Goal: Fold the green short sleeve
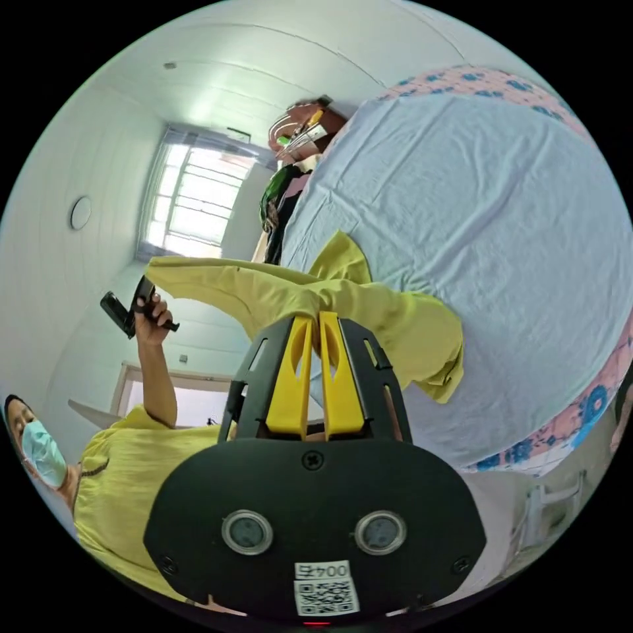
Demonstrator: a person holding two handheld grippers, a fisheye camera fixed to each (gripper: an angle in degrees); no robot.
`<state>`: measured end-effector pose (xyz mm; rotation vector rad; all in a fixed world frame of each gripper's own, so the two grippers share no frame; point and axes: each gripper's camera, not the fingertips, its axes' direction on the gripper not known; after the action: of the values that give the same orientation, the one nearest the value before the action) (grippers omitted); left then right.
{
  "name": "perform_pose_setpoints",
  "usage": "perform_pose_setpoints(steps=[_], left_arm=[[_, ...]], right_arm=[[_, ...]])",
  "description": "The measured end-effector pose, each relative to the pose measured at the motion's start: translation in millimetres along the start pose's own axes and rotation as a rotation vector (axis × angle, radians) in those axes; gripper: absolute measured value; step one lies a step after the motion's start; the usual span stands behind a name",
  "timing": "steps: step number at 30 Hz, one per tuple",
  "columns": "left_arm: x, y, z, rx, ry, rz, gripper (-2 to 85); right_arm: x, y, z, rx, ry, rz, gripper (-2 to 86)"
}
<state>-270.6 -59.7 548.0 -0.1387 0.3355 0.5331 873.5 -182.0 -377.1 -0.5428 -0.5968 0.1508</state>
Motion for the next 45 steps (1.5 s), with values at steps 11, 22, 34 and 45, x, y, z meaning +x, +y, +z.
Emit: perform_pose_setpoints(steps=[11,22,34,45], left_arm=[[20.6,-21.6,21.2,-0.029,0.06,0.052,0.9],[24.8,-18.4,10.9,-0.025,0.072,0.044,0.8],[37.1,5.4,-28.9,-0.026,0.066,0.04,0.6],[50.6,54.3,-84.9,-0.059,-0.074,0.05,0.6]], right_arm=[[-60.8,30.7,92.0,0.101,0.705,-0.34,12.9],[-161.2,69.7,175.6,0.078,1.05,-0.793,8.6],[-194.2,89.2,212.4,-0.046,1.175,-0.965,0.1],[-267.3,81.2,103.5,-0.068,0.768,-0.888,-0.7]])
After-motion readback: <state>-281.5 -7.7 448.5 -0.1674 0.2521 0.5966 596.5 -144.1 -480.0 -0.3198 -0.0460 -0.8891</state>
